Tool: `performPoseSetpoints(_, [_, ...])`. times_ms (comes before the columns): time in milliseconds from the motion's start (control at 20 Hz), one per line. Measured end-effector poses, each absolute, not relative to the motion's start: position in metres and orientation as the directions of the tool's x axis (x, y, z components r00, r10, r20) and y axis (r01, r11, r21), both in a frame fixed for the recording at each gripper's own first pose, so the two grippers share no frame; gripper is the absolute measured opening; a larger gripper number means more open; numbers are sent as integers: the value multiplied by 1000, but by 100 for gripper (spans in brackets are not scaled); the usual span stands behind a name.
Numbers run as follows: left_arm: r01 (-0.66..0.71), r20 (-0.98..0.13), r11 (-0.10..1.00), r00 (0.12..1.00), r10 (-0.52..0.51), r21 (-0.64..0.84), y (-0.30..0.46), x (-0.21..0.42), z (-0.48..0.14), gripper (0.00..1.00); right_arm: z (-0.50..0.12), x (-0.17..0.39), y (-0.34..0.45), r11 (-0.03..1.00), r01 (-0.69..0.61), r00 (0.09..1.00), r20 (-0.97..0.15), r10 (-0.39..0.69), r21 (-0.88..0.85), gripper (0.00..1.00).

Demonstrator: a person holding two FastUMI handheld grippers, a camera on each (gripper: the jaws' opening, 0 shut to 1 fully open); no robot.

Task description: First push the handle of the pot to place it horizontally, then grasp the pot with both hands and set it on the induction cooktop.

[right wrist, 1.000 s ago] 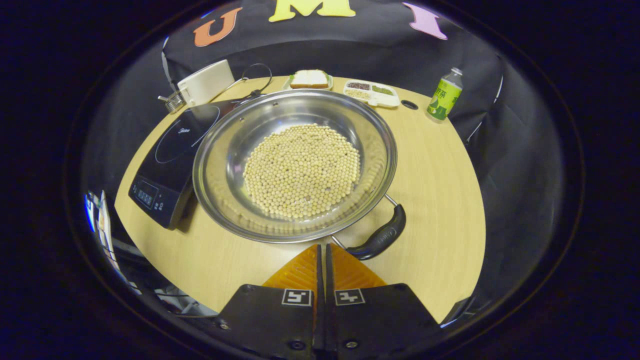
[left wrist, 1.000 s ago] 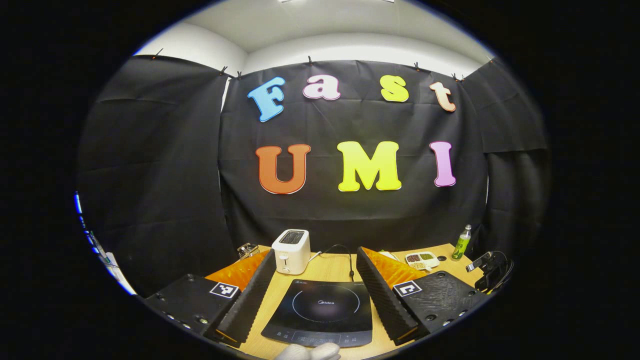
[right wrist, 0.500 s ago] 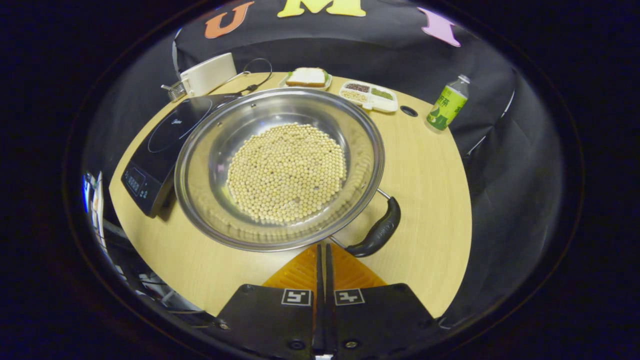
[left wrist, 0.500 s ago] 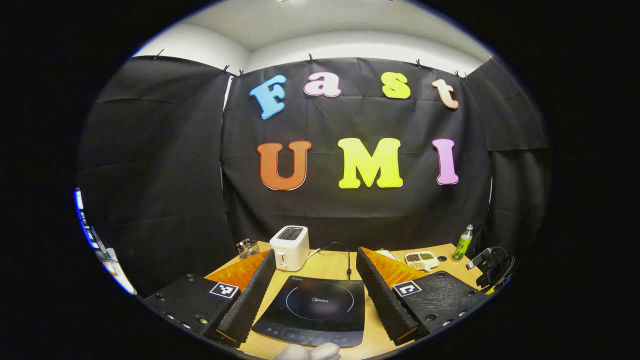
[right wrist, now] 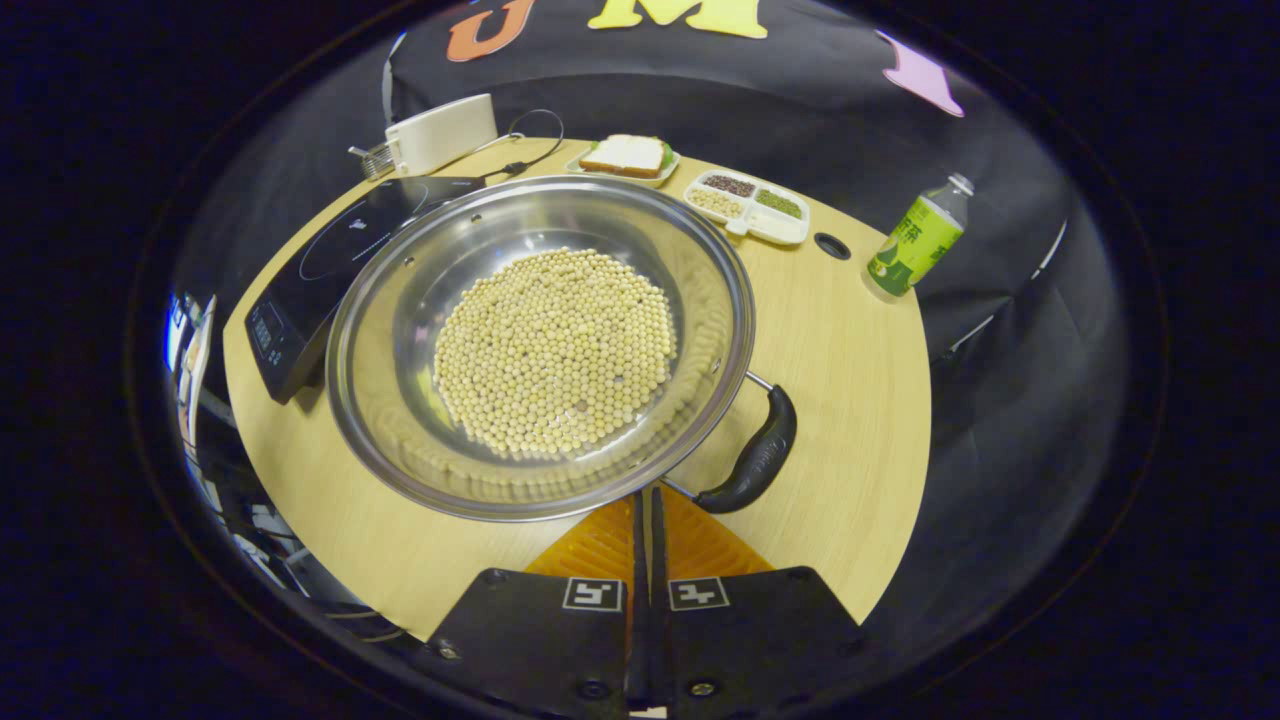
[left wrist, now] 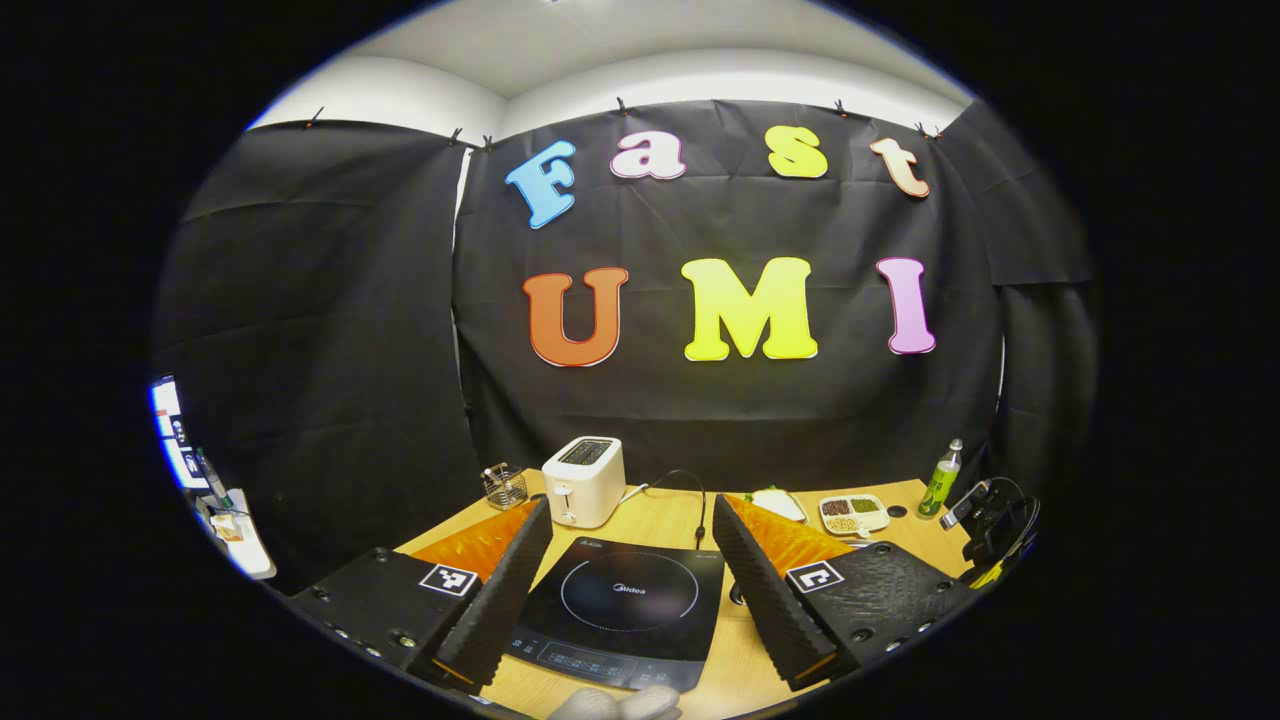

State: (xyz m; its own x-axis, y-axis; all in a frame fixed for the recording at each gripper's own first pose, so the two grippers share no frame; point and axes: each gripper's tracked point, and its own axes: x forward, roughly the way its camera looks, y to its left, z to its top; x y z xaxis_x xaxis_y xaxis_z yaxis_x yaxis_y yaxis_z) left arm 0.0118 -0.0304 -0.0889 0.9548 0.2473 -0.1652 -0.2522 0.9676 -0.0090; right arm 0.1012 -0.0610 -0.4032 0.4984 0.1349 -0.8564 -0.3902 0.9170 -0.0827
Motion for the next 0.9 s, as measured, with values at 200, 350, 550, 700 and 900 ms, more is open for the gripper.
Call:
performPoseSetpoints(200, [-288,-176,958,943,282,-6,-41,15,-94,96,-405,116,-70,891,-444,492,-858,151,-98,1])
performPoseSetpoints(350, [-308,-189,951,934,303,2,-48,16,-101,96,-406,128,-77,868,-483,493,-855,162,-115,1])
performPoseSetpoints(550, [-323,-202,947,926,317,8,-53,22,-109,96,-405,140,-87,861,-495,492,-854,168,-115,1])
performPoseSetpoints(700, [-314,-203,949,929,310,11,-59,28,-110,96,-403,139,-90,878,-468,510,-843,171,-104,1])
performPoseSetpoints(900, [-274,-200,962,942,270,11,-69,38,-115,96,-389,131,-98,903,-417,565,-808,166,-105,2])
